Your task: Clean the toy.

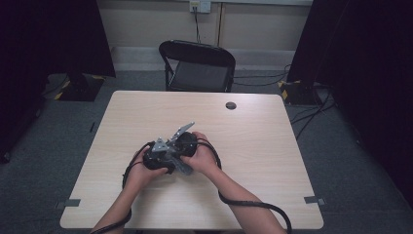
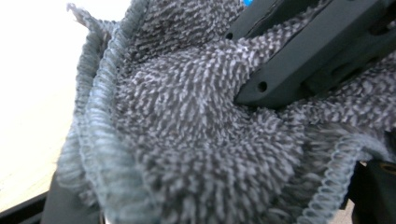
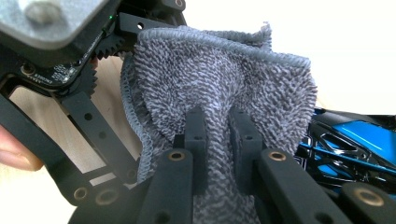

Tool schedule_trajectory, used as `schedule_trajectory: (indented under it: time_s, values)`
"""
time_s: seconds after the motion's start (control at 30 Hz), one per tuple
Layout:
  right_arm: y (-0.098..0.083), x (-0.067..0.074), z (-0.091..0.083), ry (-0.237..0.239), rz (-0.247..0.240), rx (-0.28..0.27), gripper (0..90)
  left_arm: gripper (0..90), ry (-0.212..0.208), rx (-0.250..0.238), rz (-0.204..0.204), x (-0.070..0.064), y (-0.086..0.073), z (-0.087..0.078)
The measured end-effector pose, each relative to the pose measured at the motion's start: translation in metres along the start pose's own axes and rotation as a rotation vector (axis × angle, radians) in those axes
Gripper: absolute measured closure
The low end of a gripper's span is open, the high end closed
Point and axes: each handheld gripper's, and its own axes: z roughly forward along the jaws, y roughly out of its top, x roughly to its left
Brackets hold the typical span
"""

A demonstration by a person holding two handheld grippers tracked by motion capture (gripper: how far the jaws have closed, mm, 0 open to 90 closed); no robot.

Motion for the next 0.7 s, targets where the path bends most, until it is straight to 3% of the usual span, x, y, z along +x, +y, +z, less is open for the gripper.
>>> schedule_trajectory:
  time_s: [0.7]
  values:
    - [0.001, -0.01, -0.006, -0.037, 0.032, 0.005, 80.8, 25.5, -0.002, -0.006, -0.011, -0.001, 0.0, 0.0]
